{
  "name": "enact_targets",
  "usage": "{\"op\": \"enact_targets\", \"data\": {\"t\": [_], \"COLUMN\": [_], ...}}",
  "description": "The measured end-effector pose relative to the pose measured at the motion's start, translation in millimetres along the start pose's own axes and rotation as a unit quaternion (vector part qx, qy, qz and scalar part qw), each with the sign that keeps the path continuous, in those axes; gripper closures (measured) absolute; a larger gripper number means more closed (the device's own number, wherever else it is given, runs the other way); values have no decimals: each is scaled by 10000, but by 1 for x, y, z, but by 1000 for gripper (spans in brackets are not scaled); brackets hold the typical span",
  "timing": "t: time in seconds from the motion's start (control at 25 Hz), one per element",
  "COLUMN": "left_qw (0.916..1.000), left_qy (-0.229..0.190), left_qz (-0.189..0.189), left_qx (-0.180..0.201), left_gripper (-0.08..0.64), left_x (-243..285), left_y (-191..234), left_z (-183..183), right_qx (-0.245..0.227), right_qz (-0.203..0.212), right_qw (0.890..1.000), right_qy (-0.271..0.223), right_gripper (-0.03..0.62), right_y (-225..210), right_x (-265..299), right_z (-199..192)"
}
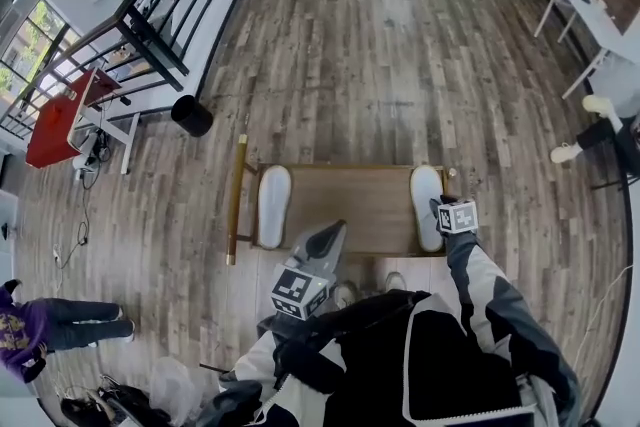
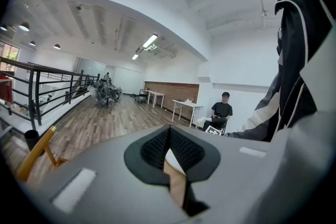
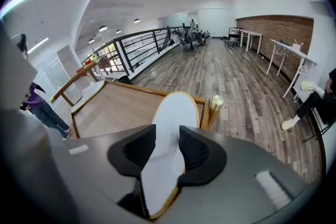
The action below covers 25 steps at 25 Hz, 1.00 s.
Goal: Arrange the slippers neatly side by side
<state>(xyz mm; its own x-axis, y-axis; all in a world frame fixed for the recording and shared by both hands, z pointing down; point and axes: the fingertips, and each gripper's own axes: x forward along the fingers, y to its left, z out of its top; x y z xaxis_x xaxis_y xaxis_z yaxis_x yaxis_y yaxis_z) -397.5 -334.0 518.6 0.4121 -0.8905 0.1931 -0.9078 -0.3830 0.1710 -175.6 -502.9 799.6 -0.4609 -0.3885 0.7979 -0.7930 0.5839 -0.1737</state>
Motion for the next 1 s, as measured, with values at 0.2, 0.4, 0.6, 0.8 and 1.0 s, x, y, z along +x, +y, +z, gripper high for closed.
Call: {"op": "enact_targets", "data": {"t": [0.2,0.4,0.6,0.8,1.0], "left_qw": [9999,9991,9977,9981,9982], "left_qy": [-121,-364,-581,-610,-601], "left_qz": [14,187,324,107,21], "left_qx": [0,-88,-102,-17,-18], "left_gripper": [548,548,548,548,548], "left_x": [-6,-15,-21,-16,-13], "left_y": [12,34,50,40,37], "left_z": [8,23,35,38,37], "right_qx": [-20,-769,-1303,-1293,-1487], "right_qz": [577,1132,1323,1470,1500], "right_qw": [9883,9455,9137,9033,9031], "right_qy": [-1410,-2954,-3614,-3818,-3738], "right_gripper": [516,588,588,588,588], "right_y": [45,126,190,227,234], "right_x": [-48,-140,-215,-253,-251], "right_z": [63,129,145,149,149]}}
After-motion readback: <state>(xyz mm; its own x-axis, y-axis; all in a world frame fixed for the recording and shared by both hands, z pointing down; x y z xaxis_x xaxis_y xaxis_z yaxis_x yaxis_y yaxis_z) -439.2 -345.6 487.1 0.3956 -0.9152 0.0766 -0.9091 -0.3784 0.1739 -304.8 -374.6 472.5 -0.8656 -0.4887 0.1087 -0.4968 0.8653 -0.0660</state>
